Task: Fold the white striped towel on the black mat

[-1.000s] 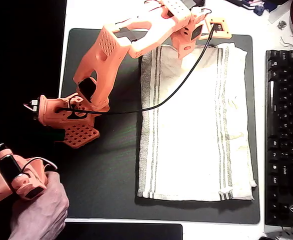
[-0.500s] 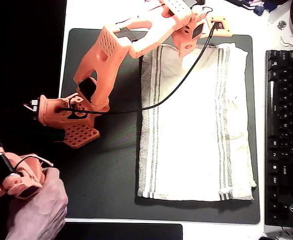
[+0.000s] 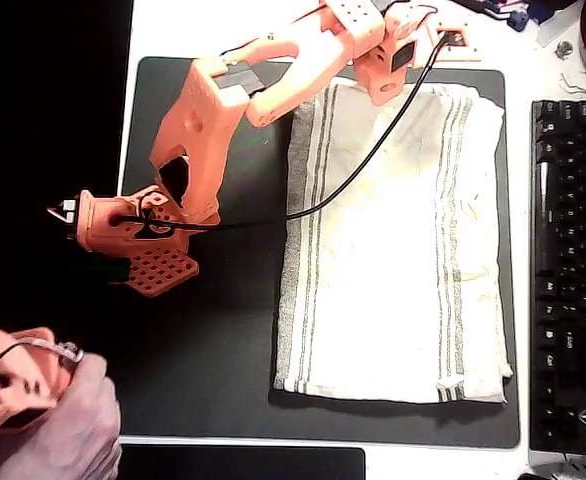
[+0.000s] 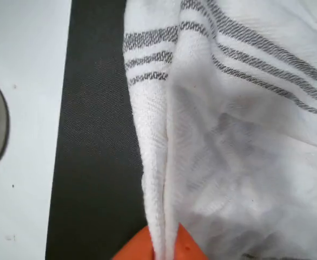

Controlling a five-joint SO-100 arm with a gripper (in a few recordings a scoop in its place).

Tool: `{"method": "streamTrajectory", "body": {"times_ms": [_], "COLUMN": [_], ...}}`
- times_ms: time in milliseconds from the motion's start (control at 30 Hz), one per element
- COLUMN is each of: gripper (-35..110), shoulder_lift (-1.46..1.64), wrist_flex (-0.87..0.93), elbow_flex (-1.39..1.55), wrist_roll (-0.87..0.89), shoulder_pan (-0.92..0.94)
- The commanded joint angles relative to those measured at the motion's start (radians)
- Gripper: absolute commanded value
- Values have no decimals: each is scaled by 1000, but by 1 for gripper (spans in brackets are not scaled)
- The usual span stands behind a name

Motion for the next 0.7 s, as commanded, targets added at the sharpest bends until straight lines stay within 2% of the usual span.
{"method": "streamTrajectory", "body": {"times_ms": [0,300,667], "gripper": [0,0,0], "shoulder_lift": [144,403,606], "wrist_flex": [20,46,29], "elbow_flex": [25,186,356], "wrist_roll": [-35,-137,-336], "shoulder_pan": [26,184,499]}}
